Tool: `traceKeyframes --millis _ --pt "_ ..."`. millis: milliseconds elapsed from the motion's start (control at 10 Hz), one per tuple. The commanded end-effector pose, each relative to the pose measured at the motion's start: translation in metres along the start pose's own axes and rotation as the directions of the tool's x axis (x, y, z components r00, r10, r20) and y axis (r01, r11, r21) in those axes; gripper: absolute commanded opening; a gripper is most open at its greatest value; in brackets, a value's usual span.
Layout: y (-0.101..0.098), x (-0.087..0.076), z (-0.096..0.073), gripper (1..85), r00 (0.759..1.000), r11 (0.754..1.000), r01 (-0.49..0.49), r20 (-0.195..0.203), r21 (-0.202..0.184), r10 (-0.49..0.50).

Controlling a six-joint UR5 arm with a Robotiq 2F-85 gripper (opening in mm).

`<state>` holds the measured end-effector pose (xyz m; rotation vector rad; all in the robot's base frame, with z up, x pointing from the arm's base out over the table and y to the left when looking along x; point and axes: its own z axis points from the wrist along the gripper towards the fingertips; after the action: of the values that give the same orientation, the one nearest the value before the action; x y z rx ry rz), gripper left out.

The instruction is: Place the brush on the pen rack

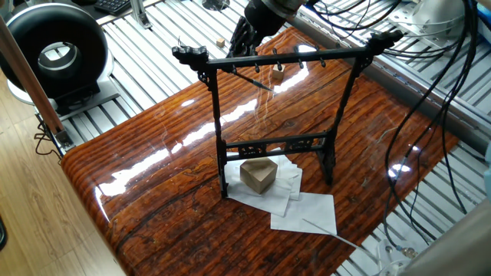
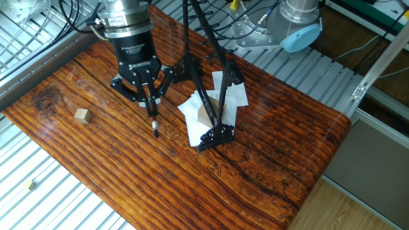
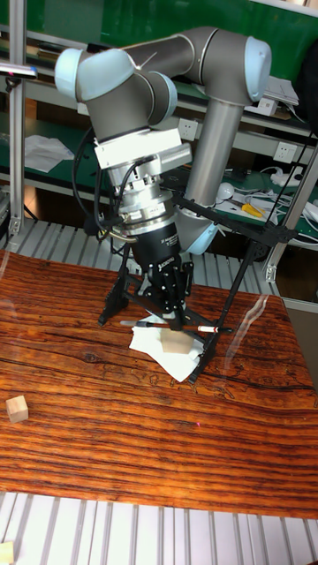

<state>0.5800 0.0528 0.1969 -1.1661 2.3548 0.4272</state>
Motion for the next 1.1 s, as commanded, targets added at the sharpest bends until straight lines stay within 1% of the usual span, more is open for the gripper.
traceKeyframes --millis 0,100,200,300,400,500,600,700,900,1000 --pt "0.010 -0.001 0.000 1.0 1.000 0.999 0.009 0.012 -0.050 -0.008" --pt "0.019 -0.001 -0.001 1.0 1.000 0.996 -0.021 0.009 -0.085 0.022" --pt "0.023 0.001 -0.001 1.0 0.999 0.994 -0.049 -0.002 -0.101 0.049" --pt "0.022 0.000 0.000 1.0 0.999 0.994 -0.049 -0.004 -0.098 0.048" --pt "0.031 0.006 -0.001 1.0 0.999 0.991 -0.025 -0.031 -0.128 0.021" --pt "0.042 0.001 -0.002 1.0 1.000 0.985 -0.014 -0.015 -0.172 0.012" --pt "0.047 -0.002 -0.002 1.0 1.000 0.981 0.010 -0.004 -0.195 -0.010" --pt "0.049 -0.003 -0.002 1.0 1.000 0.979 0.030 0.002 -0.203 -0.030" --pt "0.046 0.002 -0.002 1.0 0.999 0.980 0.048 -0.012 -0.193 -0.051" --pt "0.050 0.009 -0.004 1.0 0.998 0.976 0.052 -0.031 -0.213 -0.060"
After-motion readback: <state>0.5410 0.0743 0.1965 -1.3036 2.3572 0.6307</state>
